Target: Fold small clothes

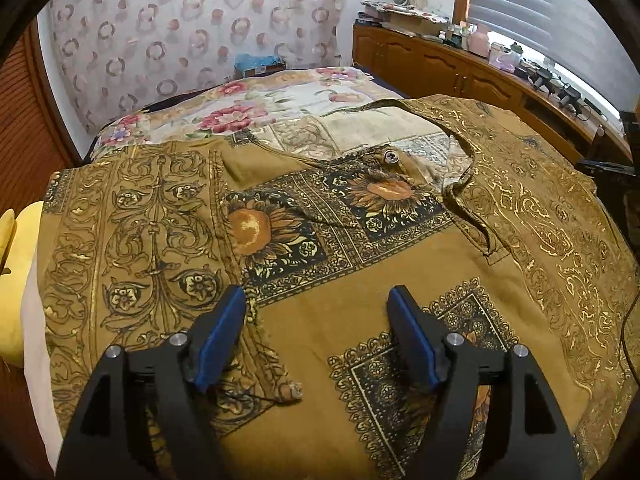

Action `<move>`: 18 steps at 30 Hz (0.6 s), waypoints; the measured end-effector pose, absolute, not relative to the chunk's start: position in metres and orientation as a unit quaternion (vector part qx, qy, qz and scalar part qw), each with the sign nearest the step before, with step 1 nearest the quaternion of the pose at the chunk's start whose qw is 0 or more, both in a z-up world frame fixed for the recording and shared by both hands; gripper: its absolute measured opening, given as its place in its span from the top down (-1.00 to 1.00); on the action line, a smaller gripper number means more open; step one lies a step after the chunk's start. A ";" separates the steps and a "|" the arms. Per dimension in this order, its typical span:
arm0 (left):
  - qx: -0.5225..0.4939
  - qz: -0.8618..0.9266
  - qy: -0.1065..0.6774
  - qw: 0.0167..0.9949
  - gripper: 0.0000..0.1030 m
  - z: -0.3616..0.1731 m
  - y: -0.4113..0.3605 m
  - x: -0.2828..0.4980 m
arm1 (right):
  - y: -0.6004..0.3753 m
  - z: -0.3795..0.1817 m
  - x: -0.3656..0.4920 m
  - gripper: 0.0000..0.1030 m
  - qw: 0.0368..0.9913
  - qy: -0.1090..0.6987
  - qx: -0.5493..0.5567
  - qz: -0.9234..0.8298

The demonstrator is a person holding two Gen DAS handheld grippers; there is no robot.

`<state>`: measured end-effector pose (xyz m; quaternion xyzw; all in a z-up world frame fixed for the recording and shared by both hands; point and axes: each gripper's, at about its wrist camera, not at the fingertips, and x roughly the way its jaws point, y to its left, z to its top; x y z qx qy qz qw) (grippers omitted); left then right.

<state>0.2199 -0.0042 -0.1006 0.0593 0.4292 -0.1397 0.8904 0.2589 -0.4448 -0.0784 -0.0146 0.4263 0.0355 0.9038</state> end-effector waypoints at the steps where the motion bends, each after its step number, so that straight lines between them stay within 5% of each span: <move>1: 0.059 -0.140 0.429 0.890 -0.43 -0.101 -0.004 0.220 | -0.445 -0.081 0.260 0.05 0.902 0.431 -0.013 0.035; 14: 0.060 -0.139 0.429 0.890 -0.45 -0.101 -0.004 0.220 | -0.456 -0.088 0.243 0.06 0.890 0.452 0.026 0.056; 18: 0.060 -0.139 0.429 0.890 -0.45 -0.101 -0.004 0.220 | -0.451 -0.086 0.241 0.24 0.891 0.450 0.016 0.058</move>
